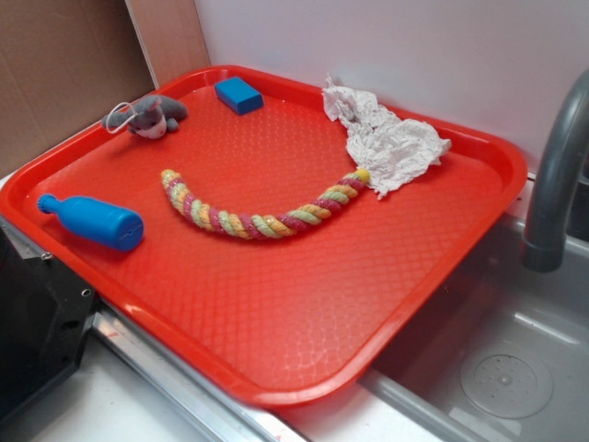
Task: Grab the gray animal.
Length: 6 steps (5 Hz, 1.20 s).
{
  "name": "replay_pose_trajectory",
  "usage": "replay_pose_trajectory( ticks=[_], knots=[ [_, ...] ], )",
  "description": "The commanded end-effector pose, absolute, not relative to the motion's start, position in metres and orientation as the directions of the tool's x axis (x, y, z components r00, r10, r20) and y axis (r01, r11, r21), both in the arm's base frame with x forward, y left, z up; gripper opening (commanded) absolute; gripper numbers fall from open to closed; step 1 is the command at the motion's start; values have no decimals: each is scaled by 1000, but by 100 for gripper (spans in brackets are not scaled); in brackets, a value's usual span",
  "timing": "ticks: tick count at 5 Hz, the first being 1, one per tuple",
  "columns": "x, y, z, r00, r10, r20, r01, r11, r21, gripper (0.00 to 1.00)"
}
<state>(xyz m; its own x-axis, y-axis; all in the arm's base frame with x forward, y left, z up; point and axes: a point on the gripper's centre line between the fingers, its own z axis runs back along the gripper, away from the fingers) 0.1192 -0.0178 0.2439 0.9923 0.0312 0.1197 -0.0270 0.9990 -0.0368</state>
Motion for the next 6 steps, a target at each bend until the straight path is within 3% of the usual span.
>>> replay_pose_trajectory(
  ticks=[1, 2, 3, 4, 6],
  knots=[
    [119, -18, 244, 992, 31, 120, -27, 999, -37, 100],
    [135, 32, 194, 981, 196, -1, -196, 980, -10, 100],
    [162, 61, 153, 972, 235, -24, -236, 971, -42, 100],
    [188, 81, 129, 918, 392, 56, -389, 920, -58, 100],
    [202, 121, 99, 785, 583, 209, -599, 800, 22, 100]
  ],
)
